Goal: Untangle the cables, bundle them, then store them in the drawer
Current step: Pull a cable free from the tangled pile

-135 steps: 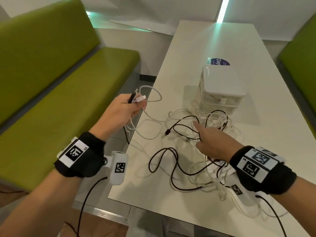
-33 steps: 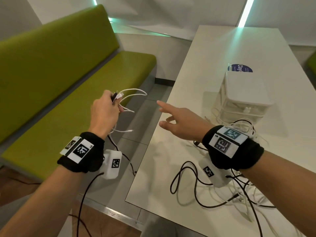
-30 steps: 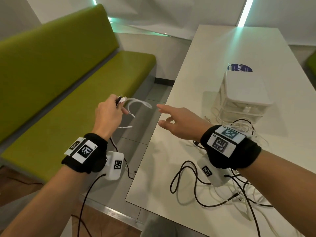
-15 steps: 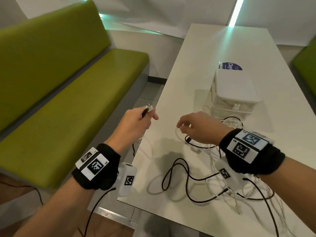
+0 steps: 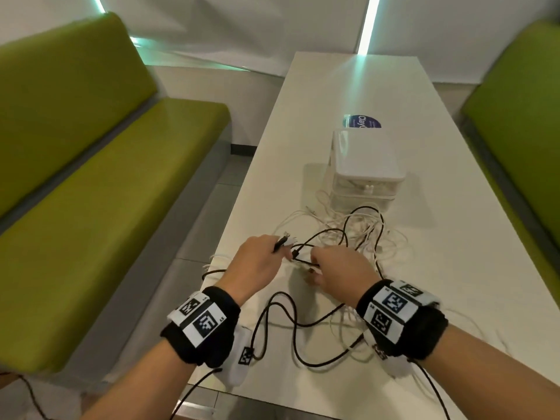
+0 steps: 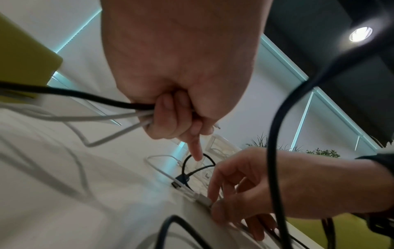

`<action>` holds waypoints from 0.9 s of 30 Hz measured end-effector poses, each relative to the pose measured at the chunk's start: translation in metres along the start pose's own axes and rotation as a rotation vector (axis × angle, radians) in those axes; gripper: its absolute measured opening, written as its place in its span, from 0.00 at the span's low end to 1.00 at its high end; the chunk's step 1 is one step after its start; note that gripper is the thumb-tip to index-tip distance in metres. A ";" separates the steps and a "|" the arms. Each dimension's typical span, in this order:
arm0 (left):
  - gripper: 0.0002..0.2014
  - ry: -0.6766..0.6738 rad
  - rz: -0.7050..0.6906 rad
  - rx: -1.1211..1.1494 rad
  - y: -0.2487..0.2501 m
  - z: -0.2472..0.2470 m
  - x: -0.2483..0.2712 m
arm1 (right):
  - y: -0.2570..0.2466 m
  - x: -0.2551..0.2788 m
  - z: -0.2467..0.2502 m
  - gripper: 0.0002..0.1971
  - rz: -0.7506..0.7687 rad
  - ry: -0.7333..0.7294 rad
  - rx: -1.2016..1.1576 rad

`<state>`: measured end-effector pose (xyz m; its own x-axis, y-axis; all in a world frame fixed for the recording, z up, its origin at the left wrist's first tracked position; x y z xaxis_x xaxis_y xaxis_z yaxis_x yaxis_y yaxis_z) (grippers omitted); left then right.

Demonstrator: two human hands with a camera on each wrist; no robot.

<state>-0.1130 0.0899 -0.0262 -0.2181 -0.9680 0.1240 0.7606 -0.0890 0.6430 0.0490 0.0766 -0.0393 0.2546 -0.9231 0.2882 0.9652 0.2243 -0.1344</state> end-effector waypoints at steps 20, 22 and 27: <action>0.17 0.322 -0.635 -0.269 0.028 0.018 0.017 | -0.011 0.051 0.093 0.12 0.169 0.175 -0.570; 0.15 0.273 -0.646 -0.199 0.032 0.020 0.020 | -0.012 0.054 0.096 0.12 0.193 0.186 -0.660; 0.16 -0.004 -0.514 0.058 0.030 0.016 0.030 | -0.013 0.058 0.088 0.12 0.260 0.185 -0.820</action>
<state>-0.1066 0.0619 0.0088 -0.5570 -0.8019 -0.2159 0.5196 -0.5393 0.6627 0.0562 0.0481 0.0627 0.3783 -0.9257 0.0051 0.5129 0.2050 -0.8336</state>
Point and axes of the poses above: each hand's wrist, its own x-axis away from the middle knuckle, its own z-axis out of the back of the hand, y = z × x, the point moved 2 cm from there along -x, towards the middle knuckle, and after that the axes turned 2 degrees about -y, right-handed, at the moved point
